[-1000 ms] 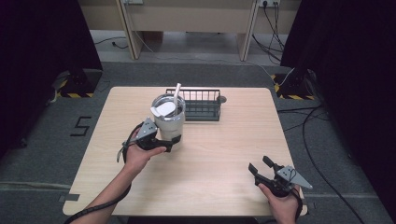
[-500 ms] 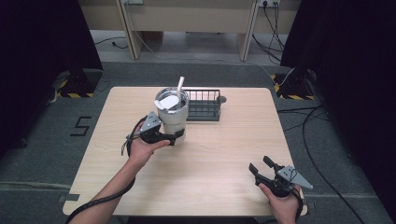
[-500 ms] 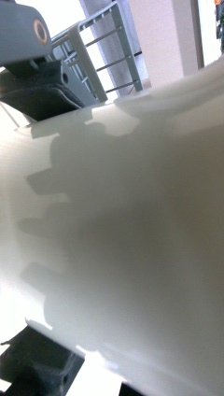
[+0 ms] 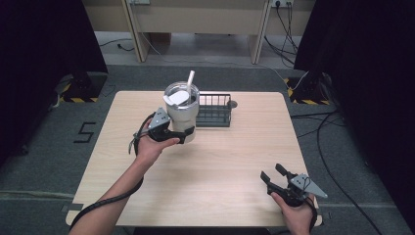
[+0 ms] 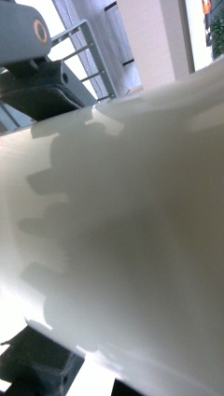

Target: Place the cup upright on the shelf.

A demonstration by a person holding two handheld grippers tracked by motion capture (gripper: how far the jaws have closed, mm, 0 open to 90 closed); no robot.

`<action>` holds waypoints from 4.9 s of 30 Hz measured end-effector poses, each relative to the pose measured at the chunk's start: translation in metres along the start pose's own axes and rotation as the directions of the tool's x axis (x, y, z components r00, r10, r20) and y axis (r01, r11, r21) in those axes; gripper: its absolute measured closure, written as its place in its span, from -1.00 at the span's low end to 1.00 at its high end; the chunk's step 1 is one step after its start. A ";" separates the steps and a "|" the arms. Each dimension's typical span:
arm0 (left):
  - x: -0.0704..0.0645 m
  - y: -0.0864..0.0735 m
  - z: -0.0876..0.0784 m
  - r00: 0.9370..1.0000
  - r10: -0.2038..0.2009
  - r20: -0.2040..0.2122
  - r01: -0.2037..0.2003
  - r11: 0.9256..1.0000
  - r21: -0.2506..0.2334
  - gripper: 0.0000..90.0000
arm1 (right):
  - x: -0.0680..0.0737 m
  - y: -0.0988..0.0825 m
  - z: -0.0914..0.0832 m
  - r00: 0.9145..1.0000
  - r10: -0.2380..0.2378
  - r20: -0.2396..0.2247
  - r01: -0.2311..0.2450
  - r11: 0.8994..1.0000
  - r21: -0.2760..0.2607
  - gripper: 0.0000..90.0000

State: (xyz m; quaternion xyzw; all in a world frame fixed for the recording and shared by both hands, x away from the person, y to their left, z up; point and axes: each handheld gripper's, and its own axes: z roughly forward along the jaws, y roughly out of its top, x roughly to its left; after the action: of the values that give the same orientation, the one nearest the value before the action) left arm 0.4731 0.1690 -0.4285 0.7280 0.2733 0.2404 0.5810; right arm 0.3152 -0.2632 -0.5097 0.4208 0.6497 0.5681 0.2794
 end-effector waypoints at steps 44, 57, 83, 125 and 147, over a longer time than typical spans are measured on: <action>0.051 0.049 0.065 0.997 -0.003 -0.073 0.003 1.000 0.000 -0.76 | -0.007 -0.002 -0.002 1.000 0.023 0.011 -0.023 1.000 0.000 -0.32; 0.068 0.049 0.096 0.992 -0.058 -0.109 0.058 0.998 0.001 -0.76 | -0.009 -0.004 -0.001 1.000 0.029 0.008 -0.029 1.000 0.007 -0.32; 0.076 0.032 0.121 0.984 -0.087 -0.156 0.095 0.994 0.047 -0.76 | -0.010 -0.005 -0.001 1.000 0.028 -0.001 -0.028 1.000 0.012 -0.31; 0.071 0.006 0.135 0.978 -0.095 -0.185 0.115 0.988 0.100 -0.77 | -0.010 -0.006 0.001 1.000 0.025 -0.014 -0.025 1.000 0.017 -0.31; 0.072 -0.002 0.129 0.977 -0.121 -0.174 0.134 0.989 0.065 -0.78 | -0.007 -0.006 0.002 1.000 0.018 -0.019 -0.017 1.000 0.019 -0.31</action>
State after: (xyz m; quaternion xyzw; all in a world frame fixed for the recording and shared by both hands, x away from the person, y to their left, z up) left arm 0.6121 0.1261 -0.4555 0.7076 0.3769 0.2532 0.5415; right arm 0.3187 -0.2684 -0.5165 0.4236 0.6541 0.5683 0.2641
